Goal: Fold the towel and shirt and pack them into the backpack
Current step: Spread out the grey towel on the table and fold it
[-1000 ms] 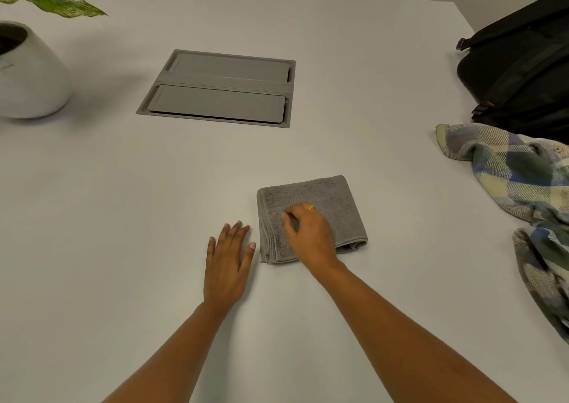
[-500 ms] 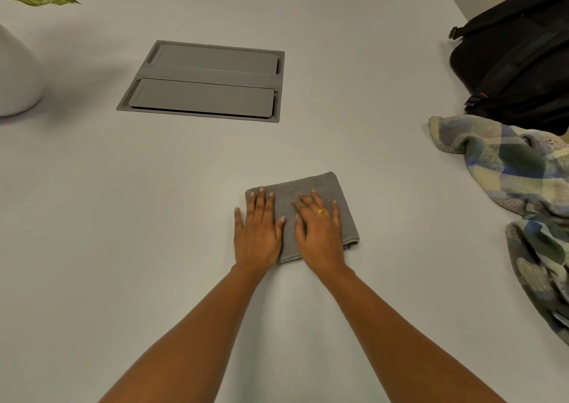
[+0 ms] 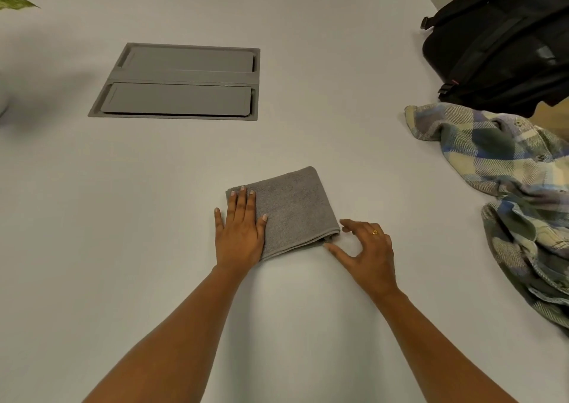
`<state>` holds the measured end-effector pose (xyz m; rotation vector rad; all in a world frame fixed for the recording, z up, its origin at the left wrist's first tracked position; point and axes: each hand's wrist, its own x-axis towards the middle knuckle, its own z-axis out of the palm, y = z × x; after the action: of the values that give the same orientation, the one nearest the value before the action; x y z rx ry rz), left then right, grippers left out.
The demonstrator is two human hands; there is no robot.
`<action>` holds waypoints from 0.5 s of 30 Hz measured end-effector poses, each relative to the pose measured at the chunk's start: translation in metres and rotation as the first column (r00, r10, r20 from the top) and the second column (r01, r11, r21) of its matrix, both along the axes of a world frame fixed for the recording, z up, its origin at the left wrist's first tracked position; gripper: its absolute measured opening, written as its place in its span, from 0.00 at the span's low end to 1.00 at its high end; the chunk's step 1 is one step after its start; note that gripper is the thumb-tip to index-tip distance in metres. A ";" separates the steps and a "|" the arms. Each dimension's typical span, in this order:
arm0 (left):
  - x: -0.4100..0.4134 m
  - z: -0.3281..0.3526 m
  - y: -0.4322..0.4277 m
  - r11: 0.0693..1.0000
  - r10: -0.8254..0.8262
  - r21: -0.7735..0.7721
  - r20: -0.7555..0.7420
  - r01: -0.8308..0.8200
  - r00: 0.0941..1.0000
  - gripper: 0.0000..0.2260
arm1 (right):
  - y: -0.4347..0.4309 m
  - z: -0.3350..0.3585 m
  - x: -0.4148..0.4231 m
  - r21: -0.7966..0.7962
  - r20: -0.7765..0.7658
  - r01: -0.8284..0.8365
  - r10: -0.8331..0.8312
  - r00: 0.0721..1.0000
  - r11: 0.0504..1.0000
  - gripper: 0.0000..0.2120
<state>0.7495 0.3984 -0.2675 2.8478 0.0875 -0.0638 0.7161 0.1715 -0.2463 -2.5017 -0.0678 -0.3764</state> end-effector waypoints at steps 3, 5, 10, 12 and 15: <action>0.000 0.001 0.001 1.000 0.002 0.000 -0.005 -0.002 1.000 0.31 | 0.014 -0.002 0.000 -0.083 -0.031 0.122 -0.125 0.992 0.989 0.21; 0.000 0.002 0.001 1.000 0.002 0.001 -0.023 -0.002 1.000 0.25 | 0.020 -0.003 0.002 -0.094 -0.037 0.197 -0.201 0.979 0.976 0.11; -0.001 0.001 0.003 1.000 0.001 0.015 -0.020 0.000 1.000 0.24 | 0.010 -0.005 0.004 -0.122 -0.073 0.250 -0.259 0.963 0.961 0.06; 0.000 -0.001 0.003 1.000 -0.003 0.026 -0.016 0.003 1.000 0.25 | 0.010 -0.005 0.005 -0.057 -0.203 0.257 -0.263 0.943 0.965 0.08; 0.000 -0.002 0.002 1.000 -0.007 0.028 0.002 0.007 1.000 0.32 | 0.001 -0.005 0.008 0.164 -0.322 0.183 -0.123 0.939 0.969 0.10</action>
<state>0.7491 0.4004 -0.2690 2.8767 0.0783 -0.0612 0.7237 0.1725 -0.2513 -2.3493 0.2789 -0.0445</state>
